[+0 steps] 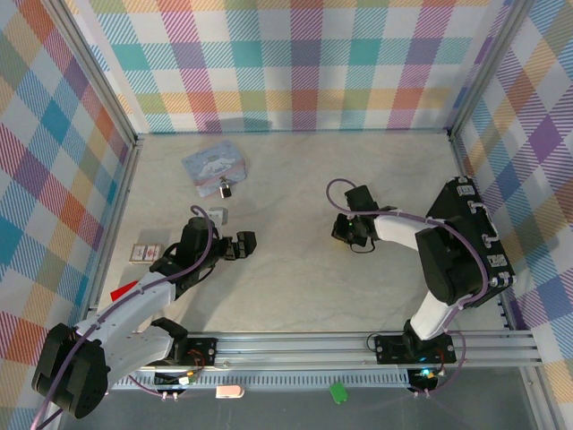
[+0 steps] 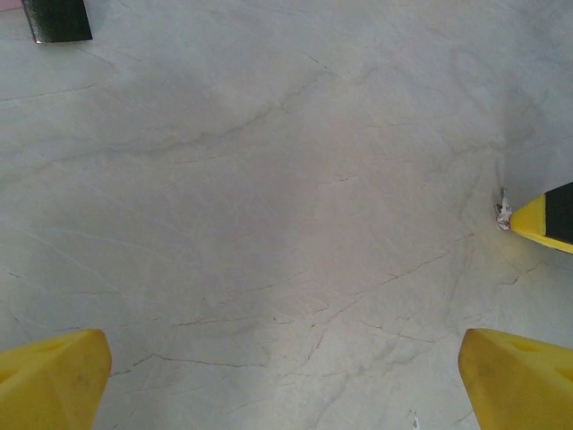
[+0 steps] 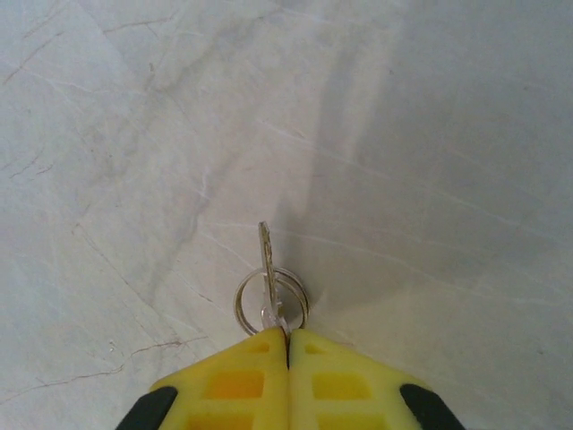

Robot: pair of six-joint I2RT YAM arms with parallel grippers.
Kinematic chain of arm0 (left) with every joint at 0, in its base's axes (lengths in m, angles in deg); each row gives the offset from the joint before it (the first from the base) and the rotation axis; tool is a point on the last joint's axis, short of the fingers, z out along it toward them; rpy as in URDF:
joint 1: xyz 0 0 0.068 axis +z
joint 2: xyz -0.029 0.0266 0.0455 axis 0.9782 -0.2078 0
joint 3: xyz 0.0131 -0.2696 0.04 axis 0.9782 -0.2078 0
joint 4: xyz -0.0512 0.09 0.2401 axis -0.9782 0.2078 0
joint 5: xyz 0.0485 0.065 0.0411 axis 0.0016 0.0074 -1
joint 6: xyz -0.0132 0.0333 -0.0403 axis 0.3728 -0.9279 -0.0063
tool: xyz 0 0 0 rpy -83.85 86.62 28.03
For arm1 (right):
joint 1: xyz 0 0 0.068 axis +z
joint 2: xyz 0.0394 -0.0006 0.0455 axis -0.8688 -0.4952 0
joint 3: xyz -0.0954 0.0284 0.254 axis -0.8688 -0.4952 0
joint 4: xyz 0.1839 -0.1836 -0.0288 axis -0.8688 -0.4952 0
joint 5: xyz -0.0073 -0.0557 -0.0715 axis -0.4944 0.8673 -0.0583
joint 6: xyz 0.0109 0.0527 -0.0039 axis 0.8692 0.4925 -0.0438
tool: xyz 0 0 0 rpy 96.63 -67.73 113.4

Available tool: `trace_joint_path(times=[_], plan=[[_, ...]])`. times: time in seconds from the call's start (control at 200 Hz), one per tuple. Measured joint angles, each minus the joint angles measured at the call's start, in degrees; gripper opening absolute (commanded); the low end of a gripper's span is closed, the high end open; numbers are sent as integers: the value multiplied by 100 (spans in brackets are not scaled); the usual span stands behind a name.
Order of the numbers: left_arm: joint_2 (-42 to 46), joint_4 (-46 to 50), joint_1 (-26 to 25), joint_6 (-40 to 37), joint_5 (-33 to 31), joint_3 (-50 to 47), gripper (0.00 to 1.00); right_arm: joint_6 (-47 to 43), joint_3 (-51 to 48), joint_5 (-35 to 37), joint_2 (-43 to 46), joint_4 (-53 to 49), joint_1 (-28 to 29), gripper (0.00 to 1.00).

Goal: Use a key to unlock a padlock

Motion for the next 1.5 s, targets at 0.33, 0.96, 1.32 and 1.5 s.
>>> trace_joint_path(times=[0.33, 0.96, 1.32, 1.5], plan=[[-157, 48, -22, -11, -59, 140, 99, -369, 4, 319, 439, -107, 339, 0], [-468, 17, -24, 772, 299, 256, 84, -2385, -691, 1412, 1303, 1239, 2310, 0], [-778, 1067, 13, 2319, 643, 1742, 65, -3193, -787, 2286, 1303, 2269, 3069, 0], [-839, 1545, 13, 3053, 914, 1908, 55, -3370, -809, 2570, 1244, 2809, 3377, 0]])
